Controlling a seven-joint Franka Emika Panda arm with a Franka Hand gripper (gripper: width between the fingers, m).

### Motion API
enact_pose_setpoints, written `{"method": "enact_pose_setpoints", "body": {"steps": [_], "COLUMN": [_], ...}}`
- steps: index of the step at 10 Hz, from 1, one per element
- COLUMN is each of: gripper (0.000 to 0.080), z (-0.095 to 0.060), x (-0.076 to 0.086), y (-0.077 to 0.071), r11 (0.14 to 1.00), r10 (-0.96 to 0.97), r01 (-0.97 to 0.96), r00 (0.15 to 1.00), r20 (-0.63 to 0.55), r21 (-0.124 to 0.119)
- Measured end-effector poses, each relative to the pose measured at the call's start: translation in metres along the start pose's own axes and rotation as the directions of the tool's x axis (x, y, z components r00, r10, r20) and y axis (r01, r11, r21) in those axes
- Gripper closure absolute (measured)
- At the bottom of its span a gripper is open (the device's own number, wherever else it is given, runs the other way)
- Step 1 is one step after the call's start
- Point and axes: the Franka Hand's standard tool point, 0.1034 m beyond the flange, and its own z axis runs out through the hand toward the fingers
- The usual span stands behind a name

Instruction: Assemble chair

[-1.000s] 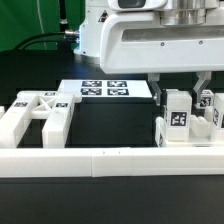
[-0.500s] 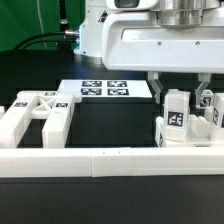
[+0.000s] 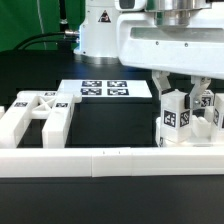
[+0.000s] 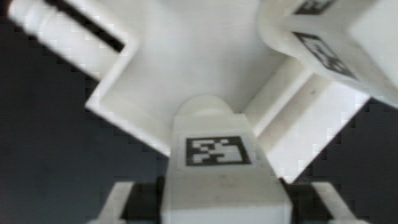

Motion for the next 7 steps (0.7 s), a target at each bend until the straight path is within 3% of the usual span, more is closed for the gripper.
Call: {"method": "enact_pose_setpoints", "body": {"steps": [2, 6, 7], "gripper": [0.0512, 0.0512, 0.0414], "z": [0.0008, 0.0008, 0.0008], "x": [-0.0024, -0.0018, -0.0018], "y": [-0.0019, -0.0025, -0.0025], "r11": [0.984, 0.954, 0.965], "r10": [0.18, 0.3, 0.26], "r01": [-0.18, -0.3, -0.26], "r00": [0.984, 0.954, 0.965], "r20": [-0.002, 0.004, 0.004], "r21": [0.0, 0.004, 0.004]}}
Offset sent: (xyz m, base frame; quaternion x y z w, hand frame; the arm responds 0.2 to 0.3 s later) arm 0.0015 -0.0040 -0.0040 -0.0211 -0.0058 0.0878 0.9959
